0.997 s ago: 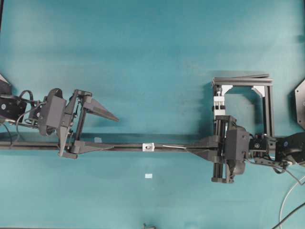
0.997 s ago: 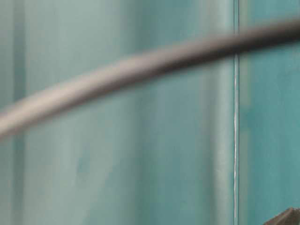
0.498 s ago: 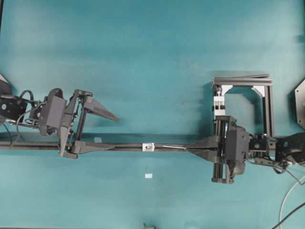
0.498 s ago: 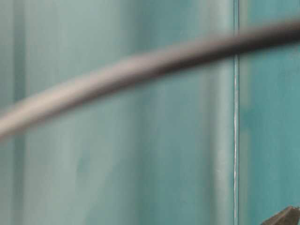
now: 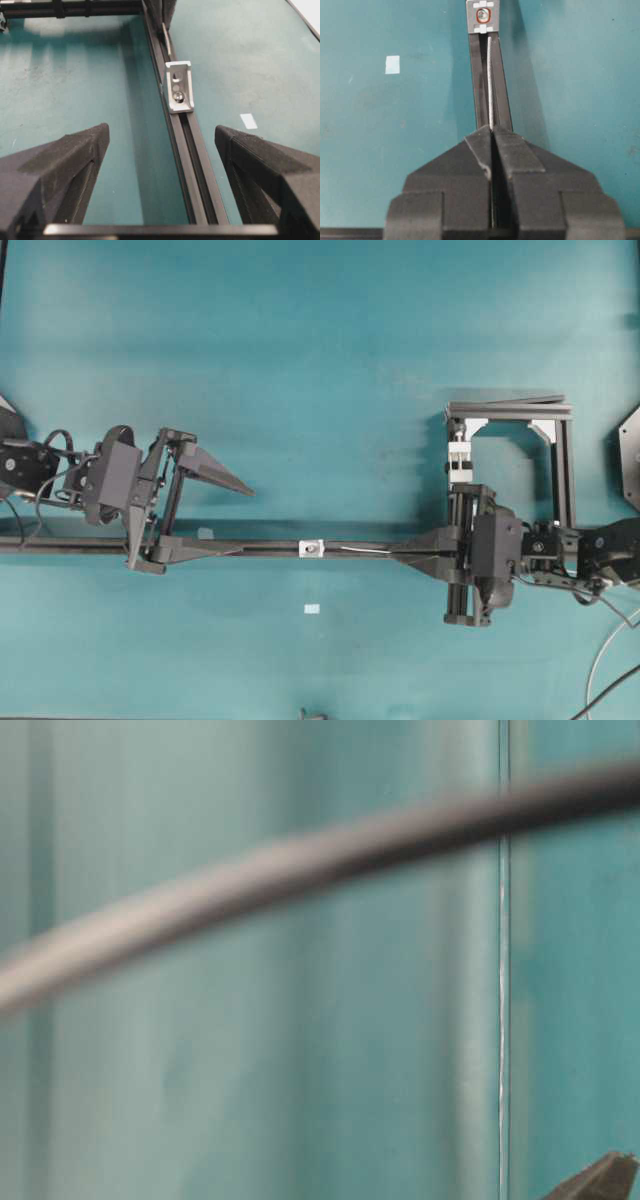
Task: Insert the wire through the hole in the metal fitting marked with a red label.
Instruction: 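Align the wire tip with the bracket's red-ringed hole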
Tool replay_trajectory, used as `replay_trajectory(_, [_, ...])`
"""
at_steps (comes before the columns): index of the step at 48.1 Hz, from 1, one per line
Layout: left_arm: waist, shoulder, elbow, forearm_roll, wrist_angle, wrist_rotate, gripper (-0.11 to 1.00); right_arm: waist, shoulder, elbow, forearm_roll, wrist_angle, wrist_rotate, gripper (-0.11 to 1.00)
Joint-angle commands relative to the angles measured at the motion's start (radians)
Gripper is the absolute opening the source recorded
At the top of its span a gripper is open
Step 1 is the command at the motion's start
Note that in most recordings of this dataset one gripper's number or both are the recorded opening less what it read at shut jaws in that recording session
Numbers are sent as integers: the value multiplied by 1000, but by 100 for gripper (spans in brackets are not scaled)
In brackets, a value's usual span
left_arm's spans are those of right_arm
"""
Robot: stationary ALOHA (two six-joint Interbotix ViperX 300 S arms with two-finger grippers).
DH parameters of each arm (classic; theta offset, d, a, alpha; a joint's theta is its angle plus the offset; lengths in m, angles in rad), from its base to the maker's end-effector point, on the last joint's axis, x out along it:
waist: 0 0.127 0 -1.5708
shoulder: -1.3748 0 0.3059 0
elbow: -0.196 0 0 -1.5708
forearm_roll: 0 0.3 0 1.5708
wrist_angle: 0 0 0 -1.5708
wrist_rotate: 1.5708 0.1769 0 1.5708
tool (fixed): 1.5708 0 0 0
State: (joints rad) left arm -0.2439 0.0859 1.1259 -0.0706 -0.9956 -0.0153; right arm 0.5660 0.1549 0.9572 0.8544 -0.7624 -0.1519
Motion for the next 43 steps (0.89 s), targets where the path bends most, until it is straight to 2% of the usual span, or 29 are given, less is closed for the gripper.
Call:
replay_trajectory(1, [-3, -11, -12, -2, -3, 2, 51, 6, -26, -9, 2, 5, -5, 0])
replay_trajectory(14, [-5, -11, -12, 0, -3, 2, 51, 5, -41, -11, 2, 5, -29, 0])
replay_trajectory(43, [-9, -9, -14, 0, -2, 0, 51, -9, -23, -18, 2, -20, -32, 0])
